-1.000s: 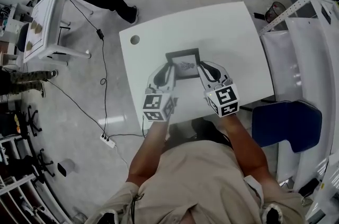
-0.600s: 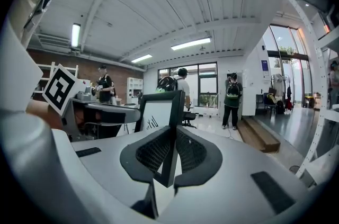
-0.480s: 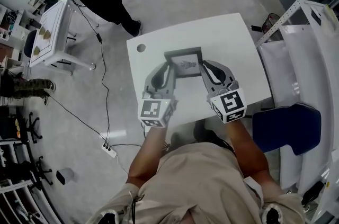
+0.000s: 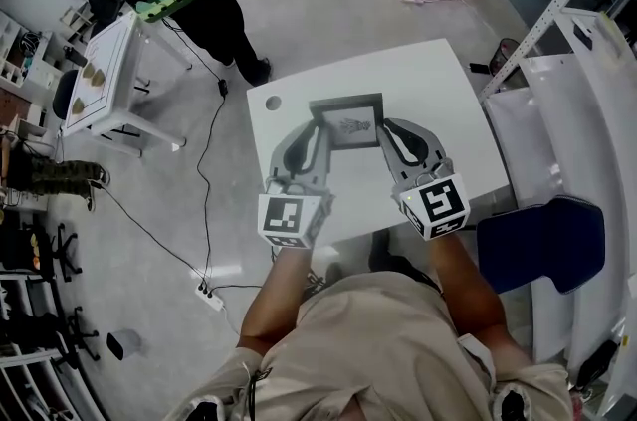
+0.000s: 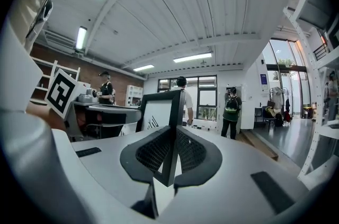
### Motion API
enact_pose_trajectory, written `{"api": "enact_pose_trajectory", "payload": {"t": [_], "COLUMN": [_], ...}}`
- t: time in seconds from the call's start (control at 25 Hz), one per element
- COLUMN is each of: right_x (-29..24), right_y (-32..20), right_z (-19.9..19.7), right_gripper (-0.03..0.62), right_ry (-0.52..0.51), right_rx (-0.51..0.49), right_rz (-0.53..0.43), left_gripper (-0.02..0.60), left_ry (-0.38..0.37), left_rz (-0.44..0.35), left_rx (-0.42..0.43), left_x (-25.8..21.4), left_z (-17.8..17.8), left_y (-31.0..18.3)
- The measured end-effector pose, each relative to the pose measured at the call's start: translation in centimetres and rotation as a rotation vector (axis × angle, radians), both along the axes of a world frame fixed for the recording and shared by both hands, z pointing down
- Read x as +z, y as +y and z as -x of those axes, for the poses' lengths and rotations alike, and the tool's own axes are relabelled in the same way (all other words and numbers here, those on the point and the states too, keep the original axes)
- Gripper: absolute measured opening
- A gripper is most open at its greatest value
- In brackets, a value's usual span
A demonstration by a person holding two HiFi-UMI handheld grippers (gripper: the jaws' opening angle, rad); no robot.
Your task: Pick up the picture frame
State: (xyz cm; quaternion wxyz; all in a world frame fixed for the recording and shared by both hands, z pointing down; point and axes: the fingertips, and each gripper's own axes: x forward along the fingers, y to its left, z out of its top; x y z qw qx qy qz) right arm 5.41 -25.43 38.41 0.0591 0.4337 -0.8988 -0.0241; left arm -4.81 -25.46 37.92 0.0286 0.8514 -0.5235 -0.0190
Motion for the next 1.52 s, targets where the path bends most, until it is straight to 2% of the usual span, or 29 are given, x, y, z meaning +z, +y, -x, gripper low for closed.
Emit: {"api": "enact_pose_trajectory", "payload": {"t": [0.84,1.52], "right_x": [-3.1,-3.4], "right_y": [1.8,2.2], "right_z": [0.3,0.6], "right_gripper": [0.046,0.043], "right_ry": [0.004,0.035], "right_rx": [0.035,0.045], "right_rz": [-0.059,-0.071], "left_gripper": [0.063,0.063], "left_ry": [-0.003,-0.005], "left_rz": [-0.069,-0.069], "left_rx": [0.034,0.042], "left_x": [-3.0,-3.0], "left_z": [0.3,0.5], "left_y": [1.6,1.8]}}
